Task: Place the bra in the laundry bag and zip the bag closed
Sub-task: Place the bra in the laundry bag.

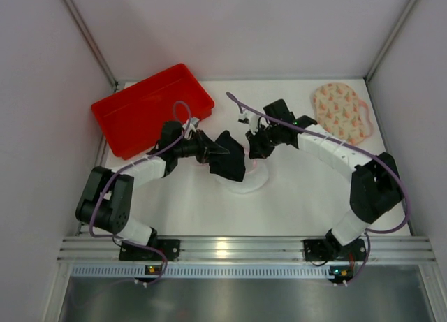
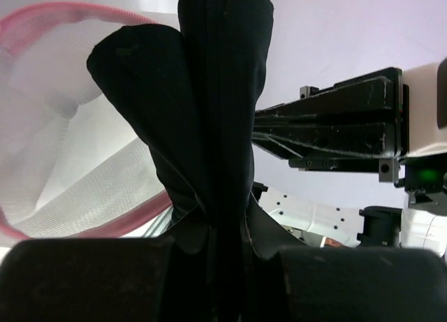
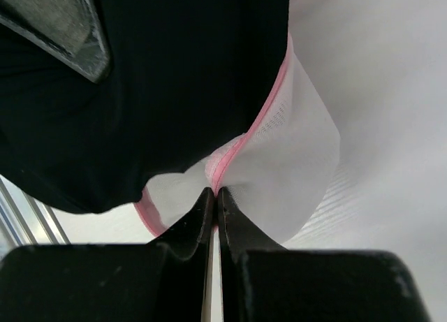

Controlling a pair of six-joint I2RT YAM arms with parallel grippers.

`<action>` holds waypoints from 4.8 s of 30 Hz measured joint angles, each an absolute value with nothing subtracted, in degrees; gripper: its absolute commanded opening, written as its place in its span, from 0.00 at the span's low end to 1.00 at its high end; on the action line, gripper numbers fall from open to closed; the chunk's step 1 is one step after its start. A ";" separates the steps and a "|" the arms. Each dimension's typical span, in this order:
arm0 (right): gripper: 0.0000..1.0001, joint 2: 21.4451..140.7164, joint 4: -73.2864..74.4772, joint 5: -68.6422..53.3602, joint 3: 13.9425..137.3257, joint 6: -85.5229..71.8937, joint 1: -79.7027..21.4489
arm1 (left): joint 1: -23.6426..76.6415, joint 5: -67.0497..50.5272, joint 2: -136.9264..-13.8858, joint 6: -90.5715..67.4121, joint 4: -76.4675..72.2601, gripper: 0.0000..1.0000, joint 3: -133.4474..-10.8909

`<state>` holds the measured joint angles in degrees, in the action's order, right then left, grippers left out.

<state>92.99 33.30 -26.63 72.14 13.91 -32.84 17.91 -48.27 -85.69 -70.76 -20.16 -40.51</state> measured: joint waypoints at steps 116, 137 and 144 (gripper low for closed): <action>0.00 96.47 -4.19 -47.05 56.88 -37.56 -22.68 | 48.10 -3.25 -88.12 -30.48 20.29 0.00 -53.36; 0.00 85.06 0.43 -47.97 45.21 -38.39 -23.03 | 43.00 1.10 -103.77 -42.00 32.10 0.64 -75.02; 0.00 86.13 -0.45 -48.99 45.43 -42.78 -21.82 | 42.52 -0.71 -102.04 -41.69 33.52 0.76 -74.96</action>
<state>86.13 -0.45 -48.99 45.43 -42.78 -21.82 42.52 -0.71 -102.04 -41.69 33.52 -74.96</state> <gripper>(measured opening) 0.010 0.757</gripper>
